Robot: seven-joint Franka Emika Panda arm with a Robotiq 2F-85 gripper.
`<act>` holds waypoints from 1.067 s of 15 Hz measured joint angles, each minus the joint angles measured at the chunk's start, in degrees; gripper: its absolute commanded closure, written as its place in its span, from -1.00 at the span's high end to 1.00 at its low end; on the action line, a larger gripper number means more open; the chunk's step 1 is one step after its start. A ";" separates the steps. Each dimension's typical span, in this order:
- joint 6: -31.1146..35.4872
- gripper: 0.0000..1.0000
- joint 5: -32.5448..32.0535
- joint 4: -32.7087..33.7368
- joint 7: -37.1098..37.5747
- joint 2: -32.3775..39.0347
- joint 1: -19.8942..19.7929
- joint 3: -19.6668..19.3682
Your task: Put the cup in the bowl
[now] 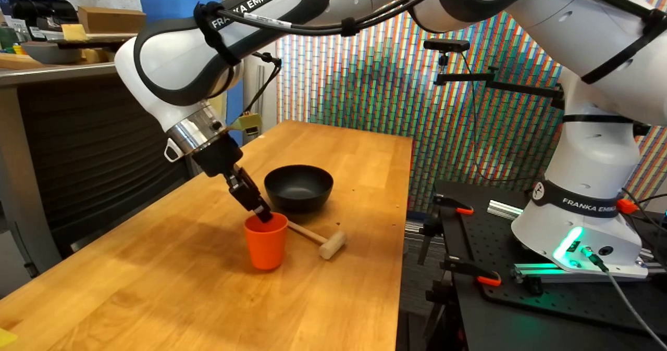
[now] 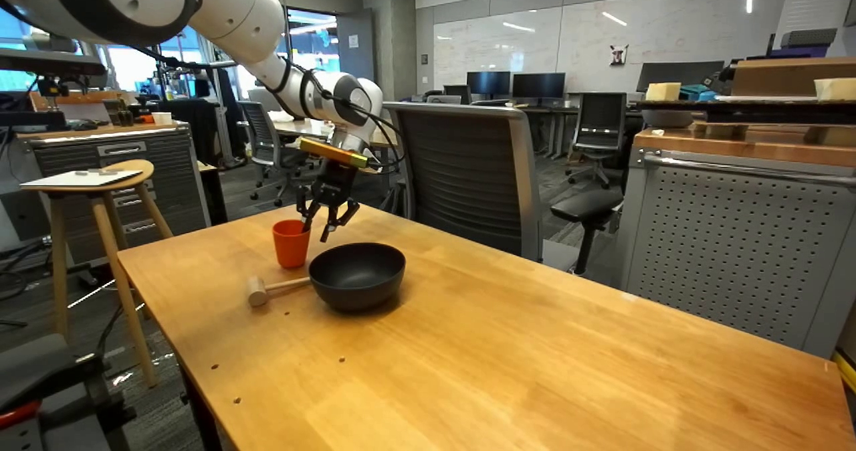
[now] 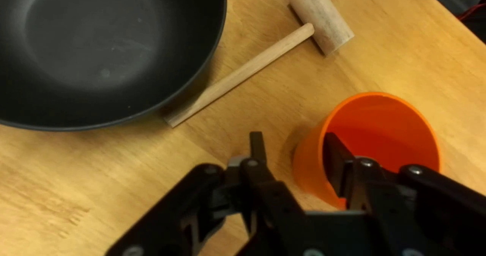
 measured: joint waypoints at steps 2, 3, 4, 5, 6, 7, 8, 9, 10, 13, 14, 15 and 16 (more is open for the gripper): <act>-2.65 -1.00 0.29 2.34 -1.34 1.32 0.01 0.44; -3.85 -1.00 0.41 3.45 -1.99 1.89 0.01 0.70; -4.98 -1.00 0.51 4.51 -2.60 2.42 0.01 0.95; -5.96 -0.97 0.58 5.49 -3.14 2.89 0.01 1.14; -6.84 -0.96 0.62 6.44 -3.61 3.28 0.01 1.25; -7.52 -0.96 0.63 7.26 -3.87 3.53 -0.01 1.27; -7.76 -0.96 0.62 7.87 -3.89 3.53 -0.11 1.19; -7.59 -0.96 0.33 8.46 -3.49 3.24 -0.33 0.82; -7.07 -0.96 -0.01 8.85 -2.91 2.36 -0.65 0.07; -5.63 -0.96 -0.83 8.83 -0.69 -2.65 -2.64 -3.05; -5.41 -0.96 -0.96 8.54 0.14 -4.57 -3.42 -4.16; -5.31 -0.96 -1.23 8.00 1.06 -6.59 -4.22 -5.31; -5.31 -0.96 -1.66 7.01 2.18 -8.69 -5.06 -6.60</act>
